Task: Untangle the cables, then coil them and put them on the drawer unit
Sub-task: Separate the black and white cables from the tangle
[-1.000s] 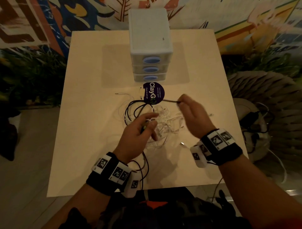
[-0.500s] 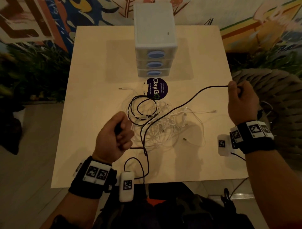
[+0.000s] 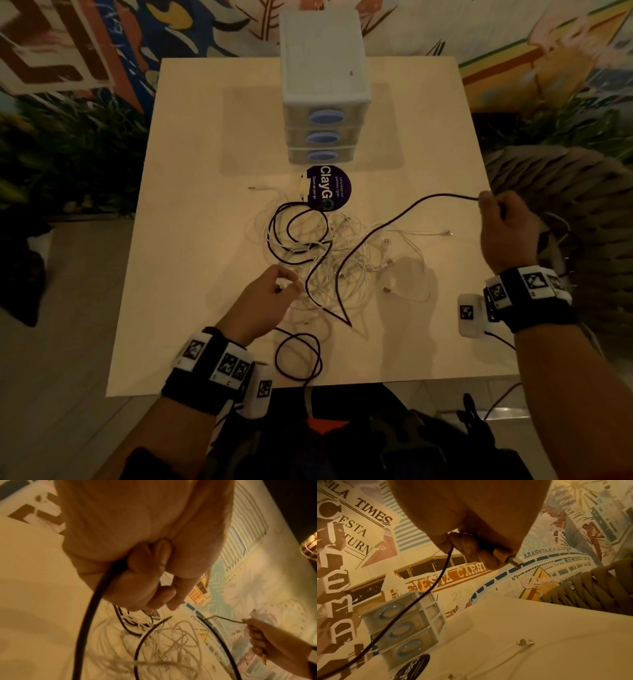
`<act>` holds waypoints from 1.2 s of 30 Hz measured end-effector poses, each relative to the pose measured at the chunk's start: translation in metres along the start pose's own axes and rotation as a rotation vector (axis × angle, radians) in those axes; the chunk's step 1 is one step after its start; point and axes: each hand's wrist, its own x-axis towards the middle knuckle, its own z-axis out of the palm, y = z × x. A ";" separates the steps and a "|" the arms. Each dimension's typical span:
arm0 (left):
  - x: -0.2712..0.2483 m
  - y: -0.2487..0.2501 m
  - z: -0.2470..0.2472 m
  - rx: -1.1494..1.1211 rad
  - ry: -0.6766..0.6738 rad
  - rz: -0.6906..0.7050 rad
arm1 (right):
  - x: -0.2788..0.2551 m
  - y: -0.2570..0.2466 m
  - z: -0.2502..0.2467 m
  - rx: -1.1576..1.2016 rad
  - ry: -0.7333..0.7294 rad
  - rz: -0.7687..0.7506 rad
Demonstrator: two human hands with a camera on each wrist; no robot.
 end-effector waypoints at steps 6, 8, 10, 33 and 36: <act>0.028 -0.008 0.020 0.173 0.063 0.100 | -0.013 0.022 0.015 -0.105 -0.288 0.053; 0.035 -0.011 0.025 0.248 0.080 0.132 | -0.020 0.032 0.016 -0.164 -0.374 0.074; 0.039 -0.013 0.027 0.298 0.094 0.153 | -0.025 0.042 0.015 -0.221 -0.425 0.093; 0.026 0.012 0.018 -0.391 0.230 0.395 | -0.088 -0.091 0.045 -0.226 -0.632 -0.810; 0.026 0.013 0.017 -0.455 0.183 0.392 | -0.091 -0.098 0.063 -0.470 -0.747 -0.866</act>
